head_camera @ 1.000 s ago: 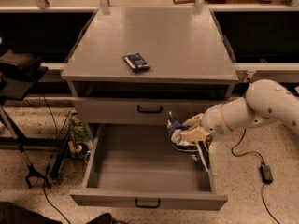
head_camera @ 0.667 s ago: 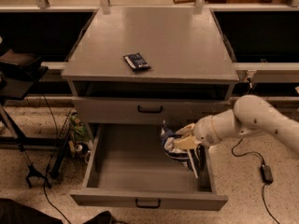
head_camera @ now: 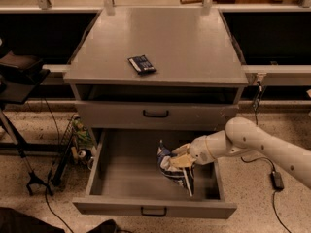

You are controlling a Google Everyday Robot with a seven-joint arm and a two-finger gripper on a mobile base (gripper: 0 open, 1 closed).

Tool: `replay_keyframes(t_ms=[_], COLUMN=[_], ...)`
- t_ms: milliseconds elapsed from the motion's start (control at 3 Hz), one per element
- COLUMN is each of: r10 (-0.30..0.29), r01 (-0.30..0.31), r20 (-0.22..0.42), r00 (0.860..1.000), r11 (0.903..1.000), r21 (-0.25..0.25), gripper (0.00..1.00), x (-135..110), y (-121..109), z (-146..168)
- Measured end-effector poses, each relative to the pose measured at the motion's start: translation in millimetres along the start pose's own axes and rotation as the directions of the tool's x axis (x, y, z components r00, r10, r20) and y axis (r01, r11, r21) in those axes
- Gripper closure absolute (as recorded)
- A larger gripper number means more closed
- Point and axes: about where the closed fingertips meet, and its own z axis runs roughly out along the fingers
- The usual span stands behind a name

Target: Place blue chip bag into middle drawer

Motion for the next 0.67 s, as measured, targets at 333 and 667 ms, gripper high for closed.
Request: replay_keyframes(t_ms=[333,667], r10=[0.034,0.054], r01=[-0.034,-0.054], r20=[0.008,0.006], r00=[0.999,0.999], r11=[0.999,0.9978], r21=[-0.029,-0.038], gripper=[0.58,0.35], x=[29,54], y=[2,5], z=[14,15])
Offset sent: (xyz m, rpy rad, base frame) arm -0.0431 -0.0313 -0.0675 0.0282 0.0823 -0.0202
